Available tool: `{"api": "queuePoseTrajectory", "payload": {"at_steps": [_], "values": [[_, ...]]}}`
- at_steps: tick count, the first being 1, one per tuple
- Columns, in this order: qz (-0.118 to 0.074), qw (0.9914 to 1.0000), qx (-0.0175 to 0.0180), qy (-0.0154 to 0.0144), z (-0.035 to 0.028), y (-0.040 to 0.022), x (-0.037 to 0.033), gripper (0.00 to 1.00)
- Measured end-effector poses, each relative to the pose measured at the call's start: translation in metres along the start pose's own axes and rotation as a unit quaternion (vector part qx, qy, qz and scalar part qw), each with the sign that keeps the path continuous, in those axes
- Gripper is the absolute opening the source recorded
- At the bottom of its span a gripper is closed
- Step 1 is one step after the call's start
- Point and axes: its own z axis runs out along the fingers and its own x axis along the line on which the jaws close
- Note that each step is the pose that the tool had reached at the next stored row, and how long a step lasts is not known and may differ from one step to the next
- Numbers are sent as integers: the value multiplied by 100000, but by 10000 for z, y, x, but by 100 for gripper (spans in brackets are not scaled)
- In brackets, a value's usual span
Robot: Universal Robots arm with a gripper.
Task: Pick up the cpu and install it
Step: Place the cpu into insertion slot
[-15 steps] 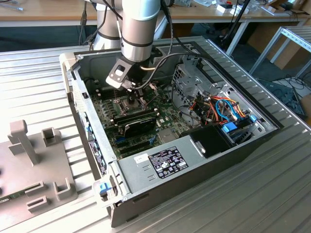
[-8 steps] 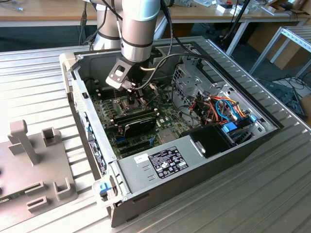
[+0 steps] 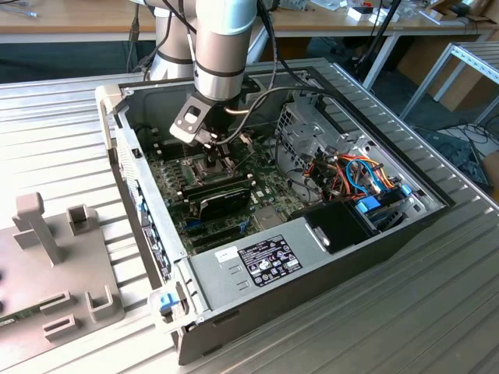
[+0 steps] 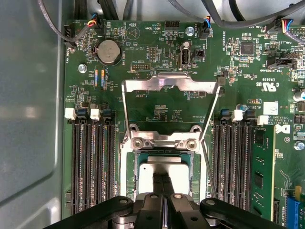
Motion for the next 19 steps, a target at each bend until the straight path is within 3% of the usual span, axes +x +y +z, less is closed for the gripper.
{"api": "queuePoseTrajectory", "payload": {"at_steps": [19], "values": [[-1,100000,3,-2,17,-1,0,11]]}}
